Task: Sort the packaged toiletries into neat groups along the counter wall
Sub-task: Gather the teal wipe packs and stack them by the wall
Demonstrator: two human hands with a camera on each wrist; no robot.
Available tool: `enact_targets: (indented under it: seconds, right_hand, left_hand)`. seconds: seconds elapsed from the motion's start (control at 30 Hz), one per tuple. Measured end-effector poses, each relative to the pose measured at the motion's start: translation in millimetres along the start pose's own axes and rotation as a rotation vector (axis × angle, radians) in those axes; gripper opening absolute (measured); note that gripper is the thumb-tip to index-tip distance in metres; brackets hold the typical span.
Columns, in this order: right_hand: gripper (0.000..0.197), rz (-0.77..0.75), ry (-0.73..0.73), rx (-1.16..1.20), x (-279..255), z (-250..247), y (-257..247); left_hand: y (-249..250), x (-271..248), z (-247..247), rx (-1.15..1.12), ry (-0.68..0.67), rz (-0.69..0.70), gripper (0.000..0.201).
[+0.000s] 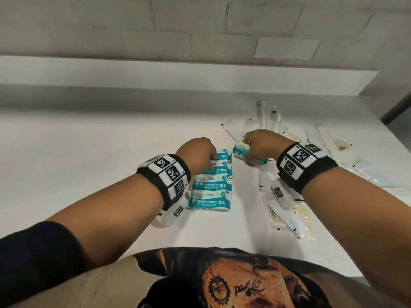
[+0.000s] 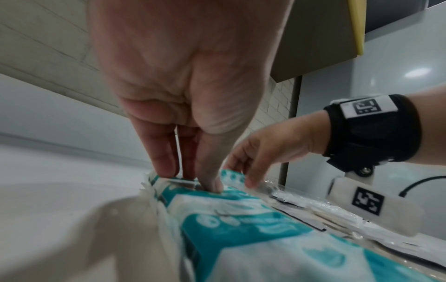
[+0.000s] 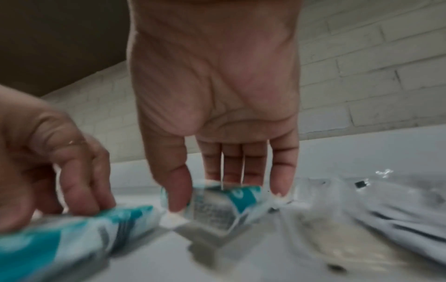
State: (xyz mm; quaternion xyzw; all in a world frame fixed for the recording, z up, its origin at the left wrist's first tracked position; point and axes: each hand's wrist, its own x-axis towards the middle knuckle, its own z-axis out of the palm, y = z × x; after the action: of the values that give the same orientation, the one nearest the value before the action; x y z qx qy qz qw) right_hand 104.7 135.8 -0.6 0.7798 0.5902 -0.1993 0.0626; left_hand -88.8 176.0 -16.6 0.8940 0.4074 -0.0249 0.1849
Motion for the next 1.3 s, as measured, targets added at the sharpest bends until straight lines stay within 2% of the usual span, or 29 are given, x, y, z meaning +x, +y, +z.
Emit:
enact_targets:
  seconds: [0.1,0.17,0.37,0.73,0.87,0.93,1.0,1.07,1.17,1.3]
  right_hand:
    - [0.059,-0.124,0.135,0.164,11.7,-14.2,-19.1]
    - [0.062,-0.195,0.167,0.193,19.8,-19.6,-36.8]
    - [0.033,-0.260,0.051,0.079,40.1,-7.0,-55.3]
    - [0.039,-0.280,0.041,0.015,36.4,-6.3,-48.7]
    - [0.043,-0.285,0.045,0.048,40.5,-5.2,-48.3]
    - [0.042,-0.284,0.046,0.070,41.8,-2.2,-45.2]
    - [0.040,-0.285,0.039,0.092,43.7,0.6,-43.7]
    - [0.039,-0.290,0.036,0.102,44.3,1.6,-43.7]
    - [0.038,-0.280,0.023,0.099,46.7,1.5,-44.1]
    - [0.039,-0.286,-0.005,0.042,51.2,-1.7,-45.9]
  left_hand:
    - [0.3,-1.1,-1.0,-0.013,0.005,-0.004,0.035]
    - [1.2,-2.6,-2.5,-0.014,0.012,-0.007,0.034]
    - [-0.4,-3.8,-2.7,-0.020,-0.014,0.012,0.033]
    - [4.9,-8.2,-5.3,0.042,-0.056,0.055,0.031]
    - [8.1,-22.3,-15.2,0.040,-0.136,0.093,0.056]
    - [13.3,-35.1,-13.5,0.079,-0.243,0.128,0.085]
    - [19.2,-47.8,-4.7,0.218,-0.340,0.172,0.107]
    - [22.0,-54.2,9.5,0.314,-0.313,0.194,0.110]
    - [19.4,-53.7,23.1,0.337,-0.203,0.204,0.103]
    - [15.4,-47.5,23.3,0.338,-0.189,0.210,0.104]
